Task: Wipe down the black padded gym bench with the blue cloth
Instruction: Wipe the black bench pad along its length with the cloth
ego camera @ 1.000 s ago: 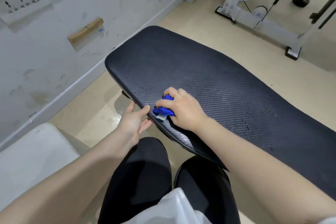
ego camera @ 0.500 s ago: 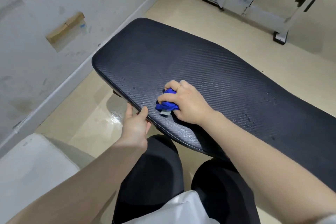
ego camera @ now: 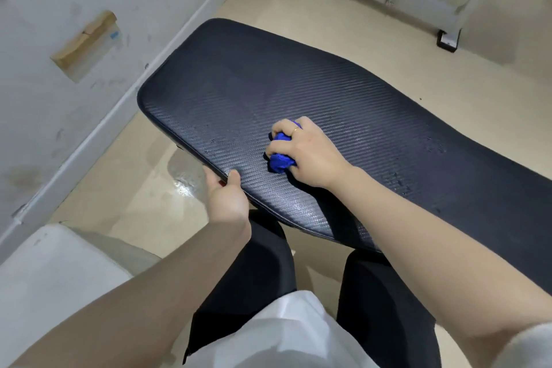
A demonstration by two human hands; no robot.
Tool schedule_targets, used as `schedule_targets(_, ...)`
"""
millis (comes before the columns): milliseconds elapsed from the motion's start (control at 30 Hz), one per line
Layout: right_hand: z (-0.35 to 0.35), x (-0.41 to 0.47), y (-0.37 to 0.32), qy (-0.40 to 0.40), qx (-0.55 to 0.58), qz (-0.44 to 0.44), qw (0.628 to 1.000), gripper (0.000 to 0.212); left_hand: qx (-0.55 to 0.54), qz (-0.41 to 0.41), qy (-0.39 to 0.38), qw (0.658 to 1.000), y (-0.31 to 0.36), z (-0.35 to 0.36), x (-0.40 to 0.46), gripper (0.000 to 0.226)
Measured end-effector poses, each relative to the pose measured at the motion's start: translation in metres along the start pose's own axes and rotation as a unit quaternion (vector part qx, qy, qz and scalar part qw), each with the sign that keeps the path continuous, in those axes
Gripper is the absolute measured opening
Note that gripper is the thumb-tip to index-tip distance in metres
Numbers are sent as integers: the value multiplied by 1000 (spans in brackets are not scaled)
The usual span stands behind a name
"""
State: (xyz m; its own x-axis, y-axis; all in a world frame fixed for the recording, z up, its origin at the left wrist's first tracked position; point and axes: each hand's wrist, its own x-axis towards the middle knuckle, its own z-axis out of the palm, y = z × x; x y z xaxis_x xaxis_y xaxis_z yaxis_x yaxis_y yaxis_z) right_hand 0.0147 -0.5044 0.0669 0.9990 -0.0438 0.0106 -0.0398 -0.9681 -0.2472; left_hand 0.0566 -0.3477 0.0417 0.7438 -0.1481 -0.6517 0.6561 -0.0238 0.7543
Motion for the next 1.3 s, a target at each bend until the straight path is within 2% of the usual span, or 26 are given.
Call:
schedule_targets(100, -14, -27, 13, -37, 11, -32, 999, 41, 0, 13, -10, 1000, -4, -3, 6, 57)
schedule_targets(167, -26, -45, 26, -72, 23, -35, 997, 37, -11, 25, -7, 1000, -4, 0, 5, 55)
schedule_targets(267, -26, -54, 37, -94, 19, -39, 995, 42, -48, 46, 43, 997, -4, 12, -8, 57)
schedule_targets(467, -15, 14, 33, -4, 34, -8, 999, 38, -120, 67, 156, 978, -5, 34, -23, 62)
schedule_targets(567, -15, 6, 38, -12, 28, -55, 998, 38, -90, 65, 234, 966, -7, 34, -26, 66)
schedule_targets(633, -16, -30, 51, -3, 37, -103, 994, 40, -66, 80, 255, 961, -16, 40, -36, 65)
schedule_targets(700, -19, -64, 65, -21, 48, -134, 990, 42, -17, 95, 249, 964, -27, 51, -53, 65)
schedule_targets(767, -21, -71, 72, -44, 55, -128, 989, 41, 34, 107, 243, 963, -39, 61, -68, 70)
schedule_targets(900, -11, -16, 70, 0, 54, -105, 993, 38, 98, 114, 211, 966, -51, 67, -81, 96)
schedule_targets(1000, -10, 22, 63, 9, 43, -82, 996, 35, 185, 126, 205, 953, -47, 71, -88, 105)
schedule_targets(1067, -10, 12, 65, 15, 52, -80, 995, 35, 273, 126, 189, 935, -47, 76, -93, 112)
schedule_targets(1200, -4, -47, 85, 19, 109, -129, 985, 39, 441, 87, 185, 874, -45, 85, -97, 117)
schedule_targets(1300, 2, -24, 89, 16, 98, -116, 988, 39, 508, 97, 191, 834, -29, 88, -93, 105)
